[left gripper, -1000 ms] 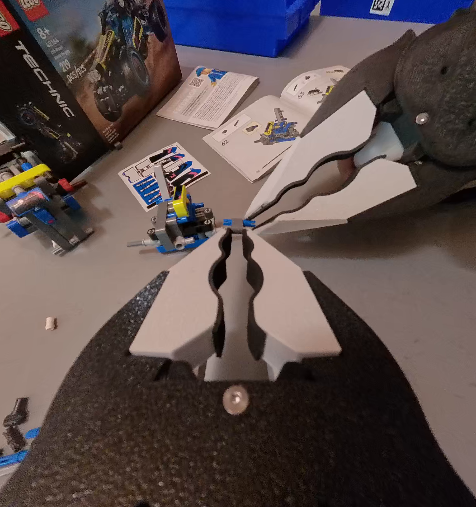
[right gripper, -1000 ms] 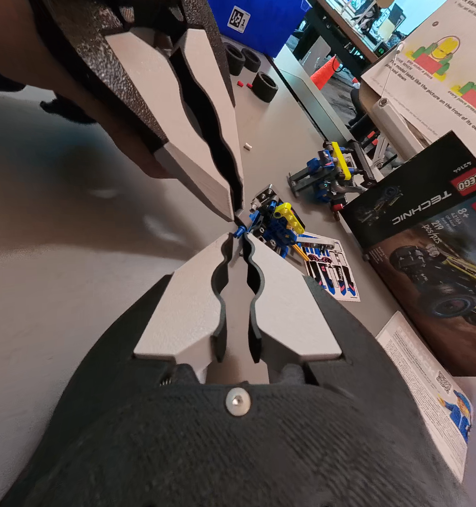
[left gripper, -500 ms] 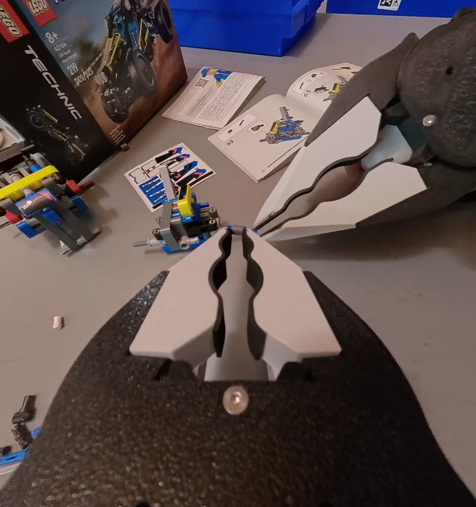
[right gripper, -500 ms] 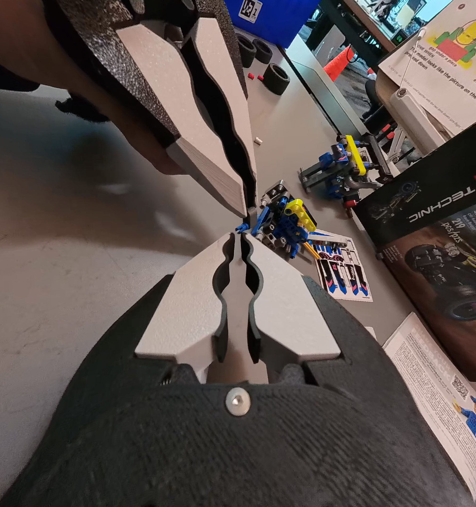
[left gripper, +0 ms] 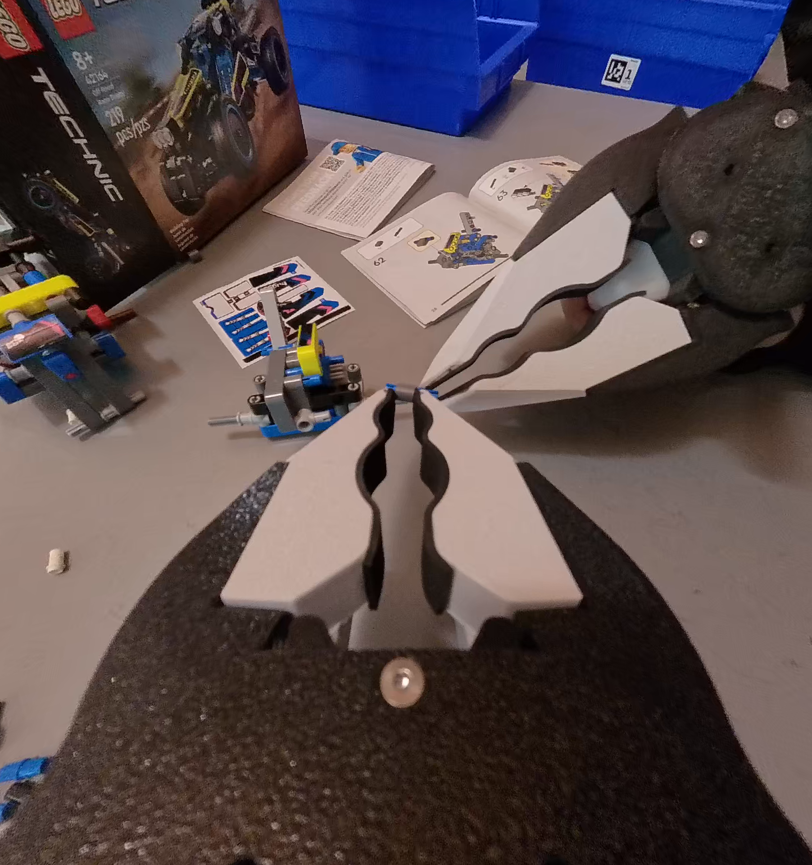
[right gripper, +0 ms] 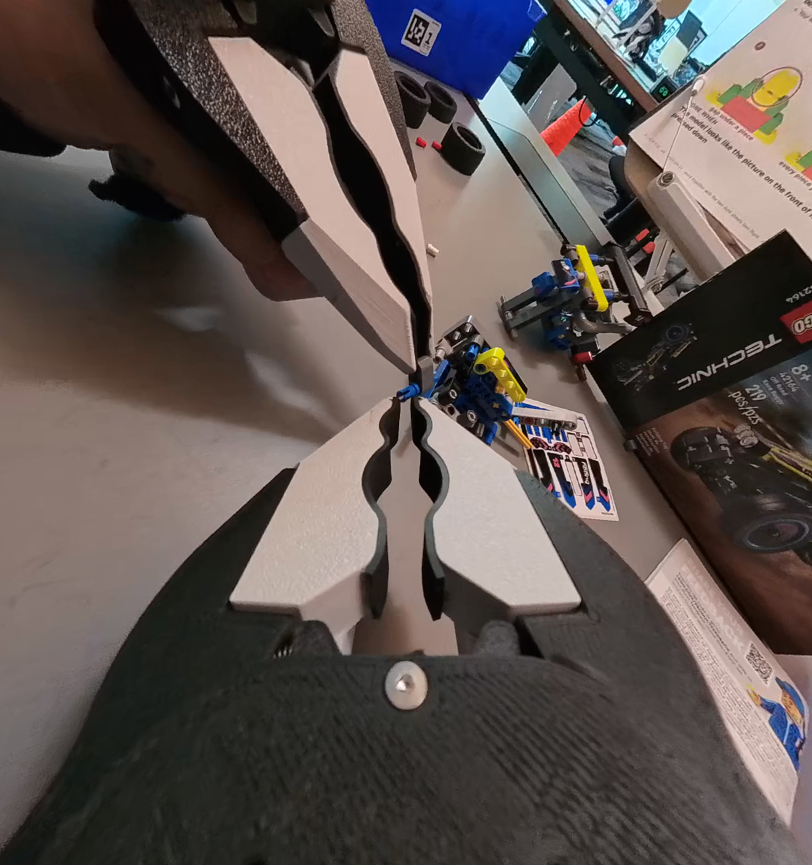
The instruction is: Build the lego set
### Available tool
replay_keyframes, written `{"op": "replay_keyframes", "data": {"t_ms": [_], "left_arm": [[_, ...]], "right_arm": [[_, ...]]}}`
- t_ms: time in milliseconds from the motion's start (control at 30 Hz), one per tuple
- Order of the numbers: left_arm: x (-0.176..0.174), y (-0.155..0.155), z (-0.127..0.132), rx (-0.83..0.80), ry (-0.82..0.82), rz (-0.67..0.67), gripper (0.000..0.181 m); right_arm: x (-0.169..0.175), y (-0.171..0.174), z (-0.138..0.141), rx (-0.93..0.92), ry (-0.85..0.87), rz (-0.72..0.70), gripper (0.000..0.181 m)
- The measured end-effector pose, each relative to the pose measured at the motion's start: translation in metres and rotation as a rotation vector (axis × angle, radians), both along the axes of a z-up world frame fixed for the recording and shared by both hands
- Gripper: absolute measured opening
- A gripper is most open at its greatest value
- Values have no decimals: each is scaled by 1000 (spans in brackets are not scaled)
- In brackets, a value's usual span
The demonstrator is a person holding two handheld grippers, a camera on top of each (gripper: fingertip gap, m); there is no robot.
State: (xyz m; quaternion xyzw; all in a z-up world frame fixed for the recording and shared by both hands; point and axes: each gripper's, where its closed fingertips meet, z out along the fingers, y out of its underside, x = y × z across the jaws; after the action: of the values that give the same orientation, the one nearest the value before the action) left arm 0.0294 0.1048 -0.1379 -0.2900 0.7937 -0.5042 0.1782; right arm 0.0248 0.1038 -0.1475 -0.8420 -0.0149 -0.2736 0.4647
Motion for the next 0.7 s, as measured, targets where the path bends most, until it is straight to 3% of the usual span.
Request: {"op": "replay_keyframes", "data": {"t_ms": [267, 433, 600, 700], "left_arm": [[2, 2, -1, -11, 18, 8, 4], [11, 14, -1, 0, 3, 85, 4], [21, 27, 0, -9, -6, 162, 4], [25, 32, -1, -22, 12, 186, 4]], "right_arm": [[3, 0, 1, -12, -28, -9, 2], [8, -3, 2, -8, -28, -18, 1], [17, -10, 27, 140, 85, 78, 12], [26, -16, 38, 161, 272, 166, 31]]}}
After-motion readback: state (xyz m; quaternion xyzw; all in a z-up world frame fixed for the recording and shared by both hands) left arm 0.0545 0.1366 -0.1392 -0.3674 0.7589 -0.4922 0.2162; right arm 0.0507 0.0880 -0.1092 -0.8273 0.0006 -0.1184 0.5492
